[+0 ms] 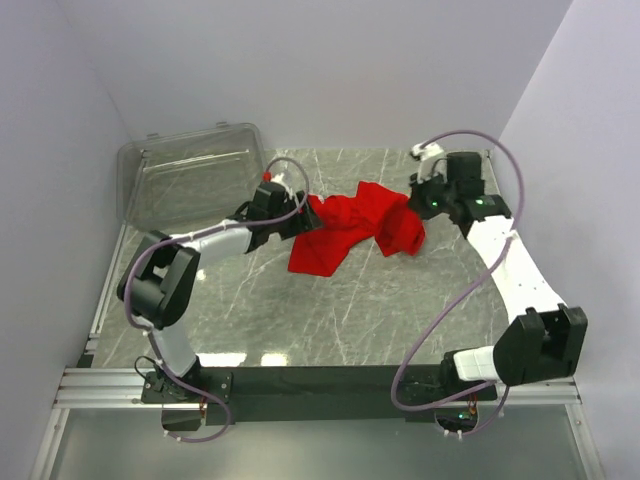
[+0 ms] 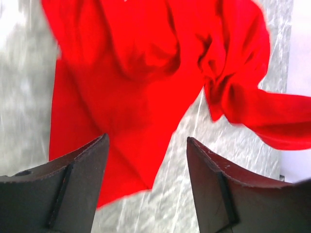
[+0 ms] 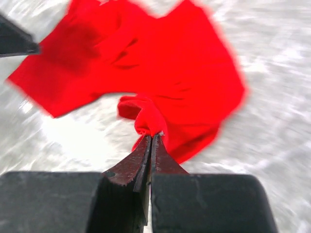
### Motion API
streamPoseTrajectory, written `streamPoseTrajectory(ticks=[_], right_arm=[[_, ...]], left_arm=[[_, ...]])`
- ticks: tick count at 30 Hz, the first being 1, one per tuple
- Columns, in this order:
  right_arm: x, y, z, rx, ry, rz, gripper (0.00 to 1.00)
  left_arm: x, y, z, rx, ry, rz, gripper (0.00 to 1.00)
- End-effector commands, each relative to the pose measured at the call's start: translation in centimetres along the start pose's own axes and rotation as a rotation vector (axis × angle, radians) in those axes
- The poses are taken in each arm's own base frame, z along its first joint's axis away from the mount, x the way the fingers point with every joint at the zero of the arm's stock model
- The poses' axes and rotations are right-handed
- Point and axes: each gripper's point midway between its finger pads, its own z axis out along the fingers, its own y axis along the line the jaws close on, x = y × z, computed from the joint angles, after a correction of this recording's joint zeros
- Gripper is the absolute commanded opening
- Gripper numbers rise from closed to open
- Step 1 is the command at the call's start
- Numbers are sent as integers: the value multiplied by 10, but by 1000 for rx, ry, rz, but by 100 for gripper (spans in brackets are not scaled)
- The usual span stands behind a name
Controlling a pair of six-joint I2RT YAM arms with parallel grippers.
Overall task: Fold and stack the t-shirts
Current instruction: Move the tshirt to the center of the board
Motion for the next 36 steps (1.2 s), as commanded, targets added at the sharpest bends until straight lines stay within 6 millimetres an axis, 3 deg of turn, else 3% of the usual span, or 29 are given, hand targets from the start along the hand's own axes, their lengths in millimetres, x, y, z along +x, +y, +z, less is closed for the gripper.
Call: streamPoseTrajectory(ticks=[1, 2, 4, 7, 11, 13, 14, 18, 21, 22, 24, 25, 29, 34, 36], right_arm=[[-19, -43, -26, 165, -80, 37, 0], [-19, -52, -31, 215, -98, 59, 0], [-21, -76, -43, 333, -142, 127, 0], [-19, -95, -57, 462, -204, 193, 0], [-20, -105, -69, 525, -258, 225, 0], [-20, -105, -70, 527, -263, 234, 0], [-17, -114, -75, 551, -262, 249, 0], [-16, -118, -76, 551, -263, 259, 0], [-15, -120, -75, 548, -262, 263, 0], [-14, -120, -75, 548, -259, 264, 0], [-15, -121, -74, 549, -264, 268, 0], [-13, -121, -74, 550, -261, 269, 0], [-12, -122, -72, 544, -263, 276, 0], [-12, -122, -72, 542, -265, 277, 0], [-11, -121, -72, 541, -263, 276, 0]], left_arm=[[-30, -21, 7, 49, -27, 87, 69], [-42, -33, 9, 73, -44, 109, 69], [-37, -32, 20, 81, 3, 162, 66], [-47, -43, 31, 119, 15, 262, 66], [-37, -35, 49, 134, 88, 374, 65], [-38, -40, 54, 160, 104, 401, 63], [-32, -39, 60, 175, 131, 413, 63], [-34, -41, 75, 185, 151, 425, 62], [-44, -51, 88, 199, 125, 397, 63], [-58, -62, 90, 205, 92, 390, 63], [-59, -57, 102, 169, 97, 322, 63], [-68, -65, 105, 172, 75, 307, 63], [-64, -61, 124, 129, 76, 223, 63], [-74, -58, 130, 73, 34, 194, 61], [-86, -73, 116, 109, -11, 202, 60]])
